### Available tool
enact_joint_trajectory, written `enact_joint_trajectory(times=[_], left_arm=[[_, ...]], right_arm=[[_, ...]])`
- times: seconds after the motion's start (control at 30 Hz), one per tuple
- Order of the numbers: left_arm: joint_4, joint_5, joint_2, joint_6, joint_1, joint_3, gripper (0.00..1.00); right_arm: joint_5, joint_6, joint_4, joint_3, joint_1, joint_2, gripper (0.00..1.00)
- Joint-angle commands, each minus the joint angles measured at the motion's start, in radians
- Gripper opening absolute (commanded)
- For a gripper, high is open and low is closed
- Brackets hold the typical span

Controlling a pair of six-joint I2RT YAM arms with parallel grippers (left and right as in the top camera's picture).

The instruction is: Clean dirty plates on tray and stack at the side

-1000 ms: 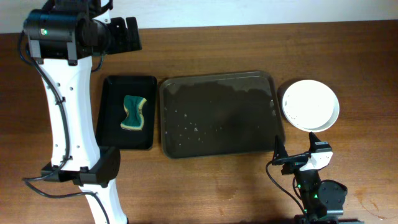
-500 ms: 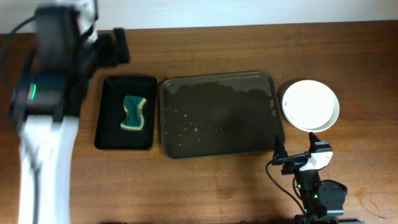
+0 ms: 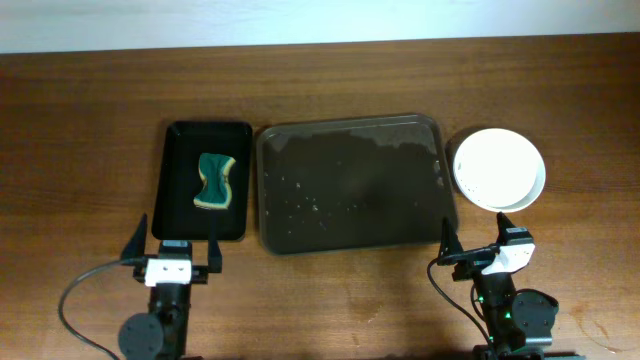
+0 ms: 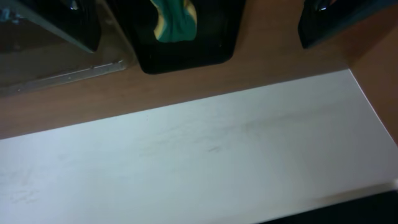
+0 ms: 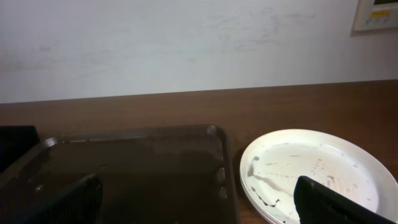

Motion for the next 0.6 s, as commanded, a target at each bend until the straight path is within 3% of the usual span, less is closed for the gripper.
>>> enact_joint_trajectory(times=[0.0, 0.07, 0.57], left_arm=[[-0.024, -0.015, -0.084, 0.04, -0.002, -0.085, 0.99], [-0.124, -0.04, -0.084, 0.027, -0.004, -0.084, 0.99], [-0.123, -0.041, -0.081, 0.023, -0.004, -0.084, 0.99]], right_arm=[[0.006, 0.003, -0.006, -0.005, 0.008, -0.005, 0.98], [0.006, 0.003, -0.006, -0.005, 0.008, -0.005, 0.99], [0.006, 0.003, -0.006, -0.005, 0.008, -0.005, 0.99]])
